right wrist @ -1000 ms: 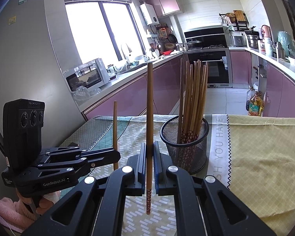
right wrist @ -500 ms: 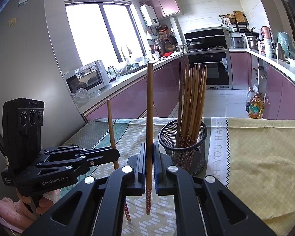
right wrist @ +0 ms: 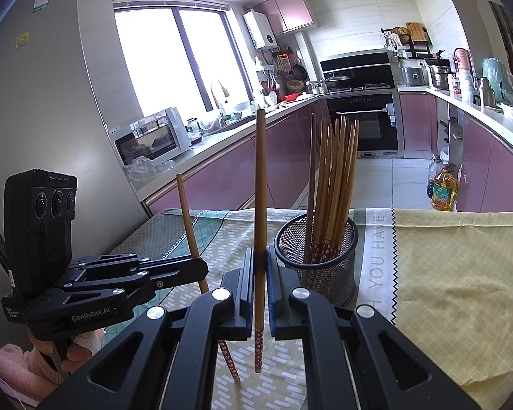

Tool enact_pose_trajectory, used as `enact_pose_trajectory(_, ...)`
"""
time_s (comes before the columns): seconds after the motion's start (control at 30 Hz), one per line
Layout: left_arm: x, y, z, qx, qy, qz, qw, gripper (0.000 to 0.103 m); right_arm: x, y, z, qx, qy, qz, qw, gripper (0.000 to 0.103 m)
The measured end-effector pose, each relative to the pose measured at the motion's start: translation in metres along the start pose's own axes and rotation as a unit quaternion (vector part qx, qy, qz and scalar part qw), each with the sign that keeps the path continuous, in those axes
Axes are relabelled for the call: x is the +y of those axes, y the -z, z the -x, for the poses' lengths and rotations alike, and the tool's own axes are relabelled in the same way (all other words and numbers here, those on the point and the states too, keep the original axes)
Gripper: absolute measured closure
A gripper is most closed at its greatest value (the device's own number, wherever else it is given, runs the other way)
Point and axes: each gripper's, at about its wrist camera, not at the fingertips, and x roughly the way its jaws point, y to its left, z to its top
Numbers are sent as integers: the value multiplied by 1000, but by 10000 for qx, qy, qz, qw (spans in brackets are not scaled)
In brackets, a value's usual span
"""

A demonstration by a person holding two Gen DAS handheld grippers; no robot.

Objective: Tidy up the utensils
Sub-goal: 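Carry both held chopsticks upright toward the mesh cup, raising them above its rim, then lower the right gripper's chopstick into the mesh cup while the left gripper inserts its chopstick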

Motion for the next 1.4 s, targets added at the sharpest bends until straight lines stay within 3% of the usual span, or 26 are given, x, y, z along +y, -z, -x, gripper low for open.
enact_pose_trajectory(1.4,-3,-13,5,-120,22,-96,9999,95,1,-9,4,-229,73,68,9997,97)
